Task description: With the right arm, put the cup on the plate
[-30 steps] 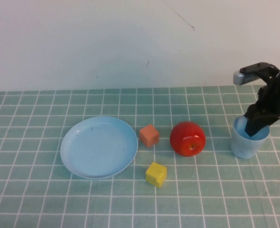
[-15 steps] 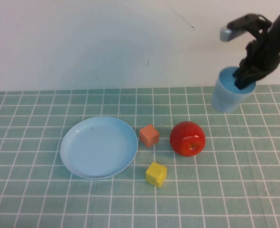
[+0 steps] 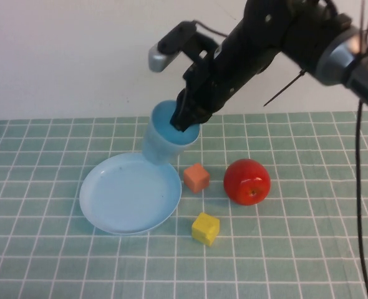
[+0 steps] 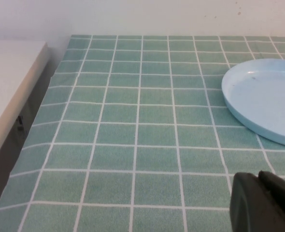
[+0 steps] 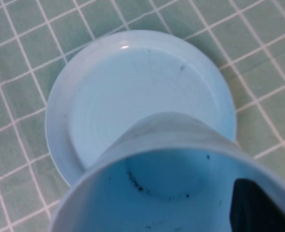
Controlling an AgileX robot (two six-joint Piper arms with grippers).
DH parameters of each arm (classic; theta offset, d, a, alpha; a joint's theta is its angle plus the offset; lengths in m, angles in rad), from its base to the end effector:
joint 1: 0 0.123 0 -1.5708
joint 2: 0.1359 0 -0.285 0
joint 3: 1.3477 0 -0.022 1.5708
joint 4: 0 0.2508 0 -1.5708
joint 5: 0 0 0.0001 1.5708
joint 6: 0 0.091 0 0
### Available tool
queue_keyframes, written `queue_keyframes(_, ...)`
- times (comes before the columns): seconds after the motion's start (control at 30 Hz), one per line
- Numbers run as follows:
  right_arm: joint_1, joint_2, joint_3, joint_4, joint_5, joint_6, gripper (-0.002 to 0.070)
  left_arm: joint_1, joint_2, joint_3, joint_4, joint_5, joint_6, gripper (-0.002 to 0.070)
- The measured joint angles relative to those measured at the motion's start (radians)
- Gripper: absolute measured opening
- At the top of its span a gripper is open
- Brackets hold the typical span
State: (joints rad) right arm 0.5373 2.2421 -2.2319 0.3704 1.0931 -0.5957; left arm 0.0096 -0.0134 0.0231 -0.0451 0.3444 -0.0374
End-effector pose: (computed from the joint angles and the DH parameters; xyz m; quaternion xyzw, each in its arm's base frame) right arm 0.4160 0.2819 0.2894 -0.4764 0.8173 0.1725 0.2743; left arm 0.0532 -0.0009 0.1751 -0.0309 0.7942 -0.0274 0.6063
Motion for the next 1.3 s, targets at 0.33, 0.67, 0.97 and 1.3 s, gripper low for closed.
queue_keyframes(0.33, 0.058, 0.193, 0.000, 0.028, -0.111, -0.046, 0.0022, 0.000, 0.000, 0.000, 0.000, 0.000, 0.000, -0.0003)
queue_keyframes(0.67, 0.058, 0.217, -0.073, 0.033, -0.088, -0.049, 0.0167, 0.000, 0.000, 0.000, 0.000, 0.000, 0.000, -0.0003)
queue_keyframes(0.97, 0.058, 0.206, -0.328, -0.006, 0.116, -0.035, 0.0062, 0.000, 0.000, 0.000, 0.000, 0.000, 0.000, -0.0003)
queue_keyframes(1.3, 0.032, -0.025, -0.387, -0.234, 0.145, 0.097, 0.0004, 0.000, 0.000, 0.000, 0.000, 0.000, 0.000, -0.0003)
